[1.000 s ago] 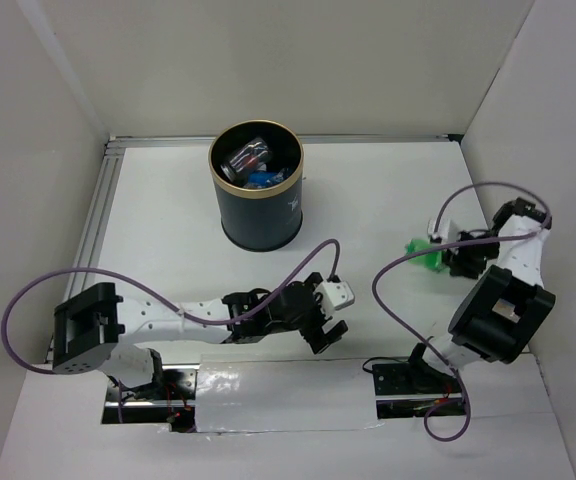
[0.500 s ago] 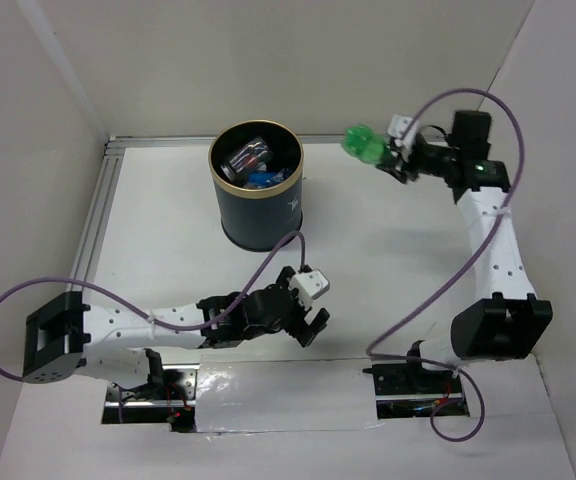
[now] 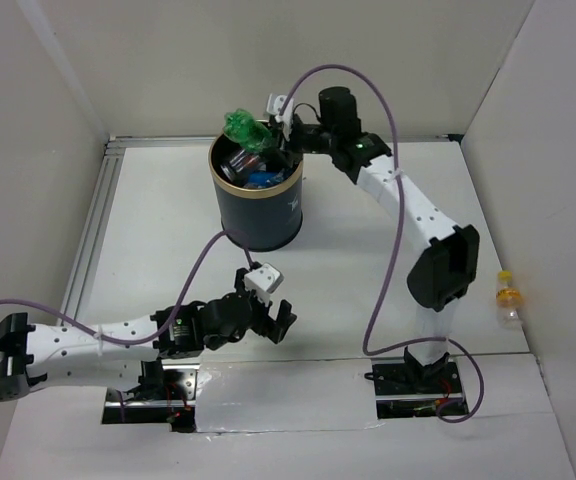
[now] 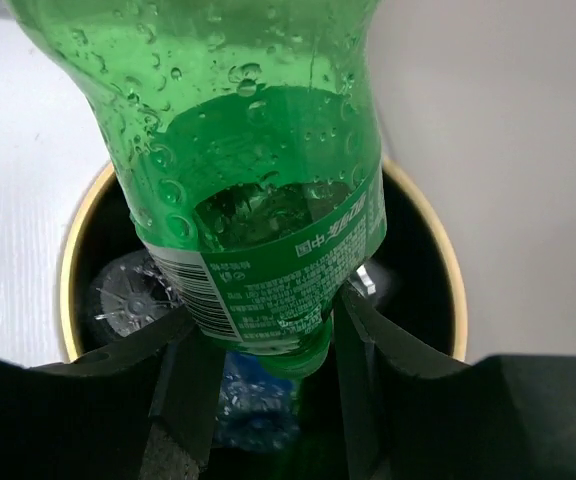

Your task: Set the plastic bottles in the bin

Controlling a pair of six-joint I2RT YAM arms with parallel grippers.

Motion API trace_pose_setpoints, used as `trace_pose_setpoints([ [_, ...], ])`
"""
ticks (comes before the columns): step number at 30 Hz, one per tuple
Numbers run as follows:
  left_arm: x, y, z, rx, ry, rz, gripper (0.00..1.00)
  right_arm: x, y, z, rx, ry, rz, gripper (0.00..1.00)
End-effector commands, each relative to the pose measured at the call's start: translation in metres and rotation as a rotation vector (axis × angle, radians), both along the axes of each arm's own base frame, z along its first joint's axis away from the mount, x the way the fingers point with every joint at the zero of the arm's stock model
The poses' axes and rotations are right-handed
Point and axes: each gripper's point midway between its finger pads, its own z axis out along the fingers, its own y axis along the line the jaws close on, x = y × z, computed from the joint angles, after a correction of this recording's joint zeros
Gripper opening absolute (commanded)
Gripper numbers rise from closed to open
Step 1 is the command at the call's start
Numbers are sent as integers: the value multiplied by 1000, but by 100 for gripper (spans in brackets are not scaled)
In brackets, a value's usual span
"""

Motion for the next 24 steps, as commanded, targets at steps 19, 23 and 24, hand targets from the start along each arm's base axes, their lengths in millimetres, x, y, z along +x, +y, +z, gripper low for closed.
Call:
trace_pose_setpoints([
  [19, 22, -15, 3, 15, -24, 109, 99, 15, -351, -126, -291, 564, -1343, 50],
  [23, 34, -32, -4, 52, 19, 99, 99, -76, -460, -198, -405, 784, -1647, 65],
  [24, 43, -35, 2, 49, 30, 108, 99, -105, -486, -203, -383, 802, -1724, 71],
])
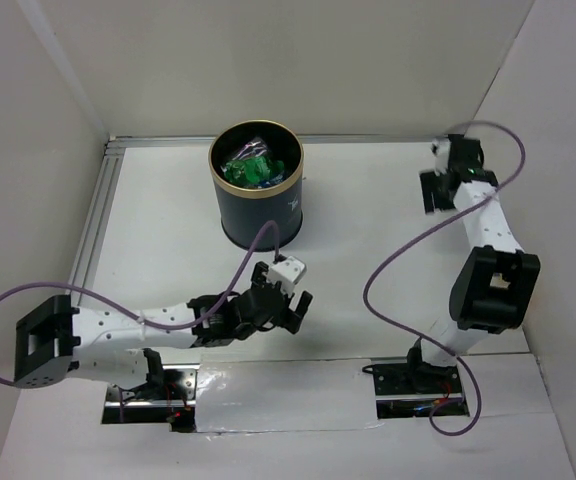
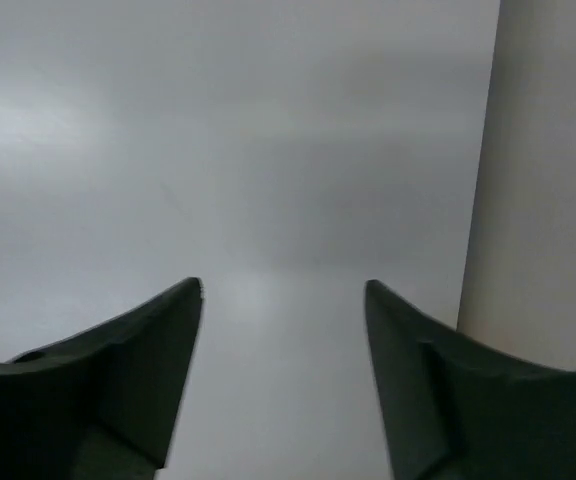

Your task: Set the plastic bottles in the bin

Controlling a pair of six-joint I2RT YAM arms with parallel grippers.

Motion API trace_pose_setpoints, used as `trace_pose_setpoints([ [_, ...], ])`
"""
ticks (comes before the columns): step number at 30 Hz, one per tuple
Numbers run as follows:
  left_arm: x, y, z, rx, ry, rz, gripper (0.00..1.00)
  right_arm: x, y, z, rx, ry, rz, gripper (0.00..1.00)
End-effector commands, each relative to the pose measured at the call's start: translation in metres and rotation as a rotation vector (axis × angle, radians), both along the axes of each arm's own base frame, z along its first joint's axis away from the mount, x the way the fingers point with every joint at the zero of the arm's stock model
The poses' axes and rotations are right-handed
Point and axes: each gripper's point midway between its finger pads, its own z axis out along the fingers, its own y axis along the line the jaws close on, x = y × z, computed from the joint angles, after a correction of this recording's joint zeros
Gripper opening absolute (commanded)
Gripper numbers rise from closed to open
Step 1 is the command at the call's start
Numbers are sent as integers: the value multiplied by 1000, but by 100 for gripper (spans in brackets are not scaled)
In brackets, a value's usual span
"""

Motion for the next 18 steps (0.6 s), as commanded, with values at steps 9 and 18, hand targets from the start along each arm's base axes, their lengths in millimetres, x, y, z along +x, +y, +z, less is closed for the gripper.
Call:
trace_pose_setpoints([
  [9, 39, -37, 14, -87, 111, -31, 99, -198, -130, -45, -325, 234, -405, 98],
  [18, 42, -32, 13, -91, 120, -27, 99, -240, -156, -86, -281, 308, -531, 98],
])
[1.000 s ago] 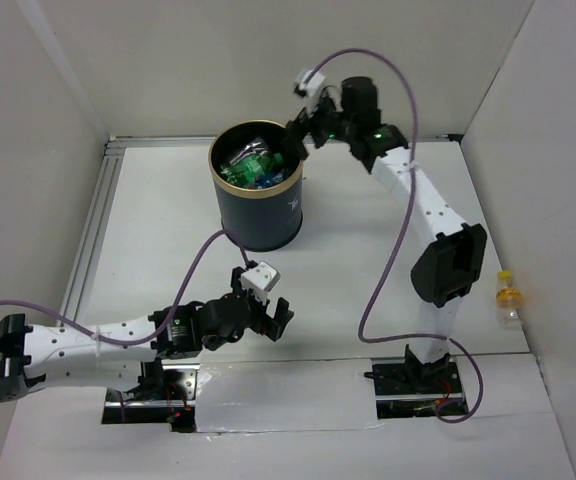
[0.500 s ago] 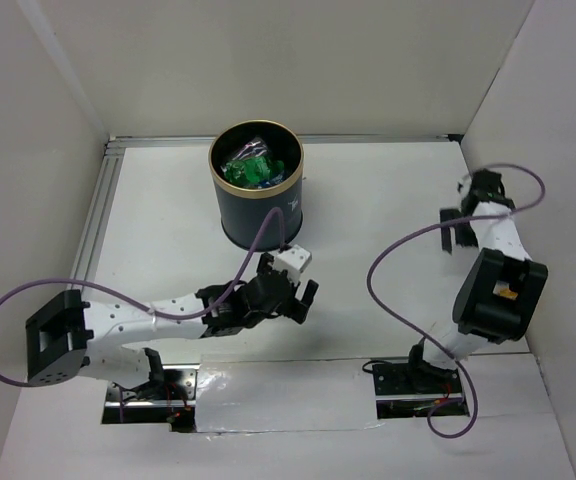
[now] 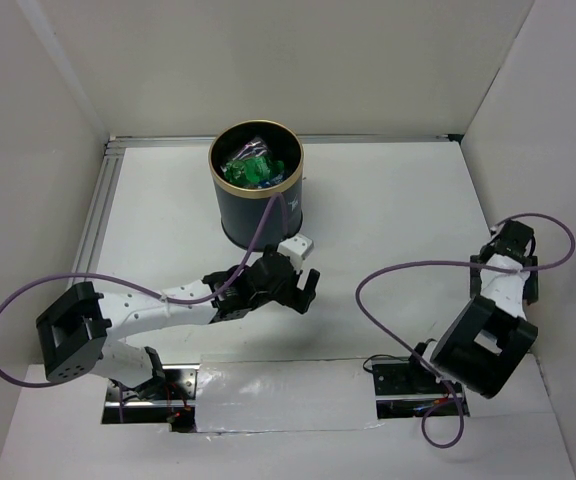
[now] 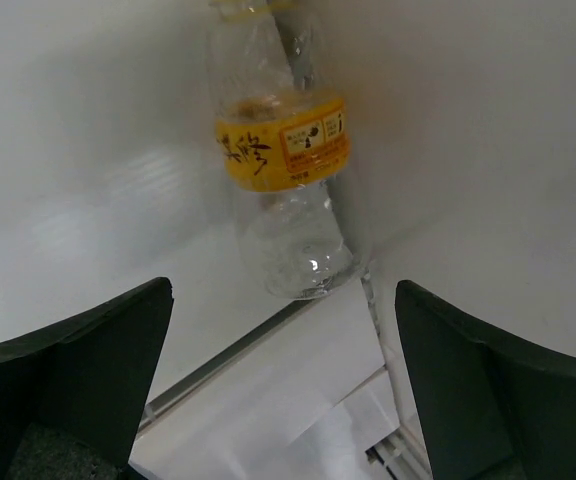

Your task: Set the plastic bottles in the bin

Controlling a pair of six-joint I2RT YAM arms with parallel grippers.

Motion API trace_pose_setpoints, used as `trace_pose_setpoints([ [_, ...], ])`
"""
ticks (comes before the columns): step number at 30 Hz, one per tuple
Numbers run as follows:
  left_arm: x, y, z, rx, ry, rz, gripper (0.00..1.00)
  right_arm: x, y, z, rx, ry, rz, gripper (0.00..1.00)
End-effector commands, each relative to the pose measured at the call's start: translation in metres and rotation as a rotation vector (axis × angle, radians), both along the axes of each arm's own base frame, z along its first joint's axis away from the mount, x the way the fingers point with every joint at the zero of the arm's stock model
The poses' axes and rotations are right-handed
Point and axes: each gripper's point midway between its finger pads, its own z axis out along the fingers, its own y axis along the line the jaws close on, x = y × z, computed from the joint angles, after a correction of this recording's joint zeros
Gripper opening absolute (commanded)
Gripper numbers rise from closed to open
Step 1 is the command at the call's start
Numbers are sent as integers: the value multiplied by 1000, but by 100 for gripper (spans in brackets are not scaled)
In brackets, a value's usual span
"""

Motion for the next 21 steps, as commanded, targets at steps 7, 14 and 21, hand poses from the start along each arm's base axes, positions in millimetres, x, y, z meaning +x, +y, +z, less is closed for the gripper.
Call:
trace_pose_setpoints([
  [7, -3, 6, 8, -64, 9, 15, 99, 3, -37, -26, -40, -5, -48, 97],
  [14, -2, 16, 15, -81, -6, 55, 99, 3, -31, -64, 92, 44, 4, 73],
  [21, -6, 32, 14, -84, -8, 92, 99, 34, 32, -22, 341, -132, 336, 10],
])
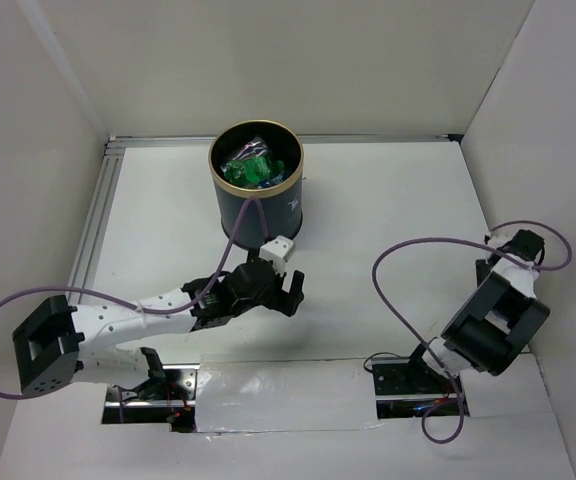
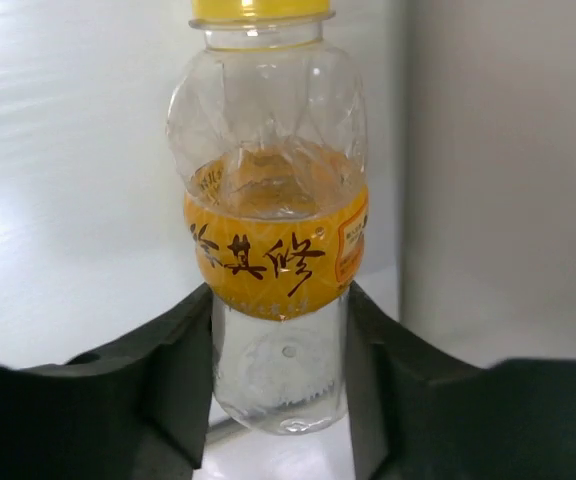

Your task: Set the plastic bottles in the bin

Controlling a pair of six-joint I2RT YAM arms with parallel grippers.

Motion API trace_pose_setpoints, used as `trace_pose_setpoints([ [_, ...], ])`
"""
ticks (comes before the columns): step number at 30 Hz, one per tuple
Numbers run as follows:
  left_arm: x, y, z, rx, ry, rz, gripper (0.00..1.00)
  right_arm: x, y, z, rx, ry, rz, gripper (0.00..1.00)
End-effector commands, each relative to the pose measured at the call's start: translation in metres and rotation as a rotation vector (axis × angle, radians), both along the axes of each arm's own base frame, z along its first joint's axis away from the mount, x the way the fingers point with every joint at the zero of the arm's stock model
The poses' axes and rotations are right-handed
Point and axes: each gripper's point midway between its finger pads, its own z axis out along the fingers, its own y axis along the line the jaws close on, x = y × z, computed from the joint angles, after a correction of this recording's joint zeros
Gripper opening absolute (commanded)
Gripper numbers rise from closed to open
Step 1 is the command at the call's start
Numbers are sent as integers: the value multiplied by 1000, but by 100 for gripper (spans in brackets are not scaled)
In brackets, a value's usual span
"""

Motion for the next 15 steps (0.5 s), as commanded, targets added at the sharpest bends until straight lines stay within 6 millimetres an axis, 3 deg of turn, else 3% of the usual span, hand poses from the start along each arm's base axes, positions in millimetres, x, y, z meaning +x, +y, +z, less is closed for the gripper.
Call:
trace_pose_setpoints([
  [1, 3, 8, 9, -42, -18, 46, 99, 34, 58, 49, 207, -183, 344, 10],
  [2, 3, 8, 14, -54, -24, 46, 99, 63, 85, 88, 284, -342, 524, 8],
  [3, 4, 12, 10, -46, -20, 56, 99, 55, 116, 108, 370, -374, 622, 7],
  [4, 6, 13, 14, -53, -29, 63, 99, 62, 129, 128, 353, -428, 786, 7],
  [5, 5, 13, 18, -64, -35, 63, 99, 79, 153, 169, 368, -580, 926, 5],
  [7, 7, 16, 23, -77, -45, 83, 99, 96, 186, 205, 380, -715, 1097, 0],
  [8, 7, 16, 30, -95, -54, 84, 99, 108, 219, 228, 434, -818, 1223, 0],
  [9, 7, 20, 28, -91, -59, 94, 99, 132, 226, 254, 340, -905, 1332, 0],
  [10, 11, 24, 32, -102, -64, 120, 99, 140, 247, 268, 426, -951, 1326, 0],
  [11, 11, 28, 32, -107, -62, 137, 99, 153, 312, 291, 473, -1010, 1502, 0],
  [12, 10, 29, 35, -116, -66, 138, 99, 166, 309, 297, 423, -1044, 1531, 0],
  [13, 8, 31, 32, -117, -53, 145, 99, 171, 334, 303, 471, -1046, 1552, 0],
  [14, 8, 31, 36, -135, -50, 152, 99, 174, 384, 326, 443, -1065, 1663, 0],
  [15, 8, 35, 34, -139, -51, 167, 99, 188, 409, 315, 494, -1018, 1688, 0],
])
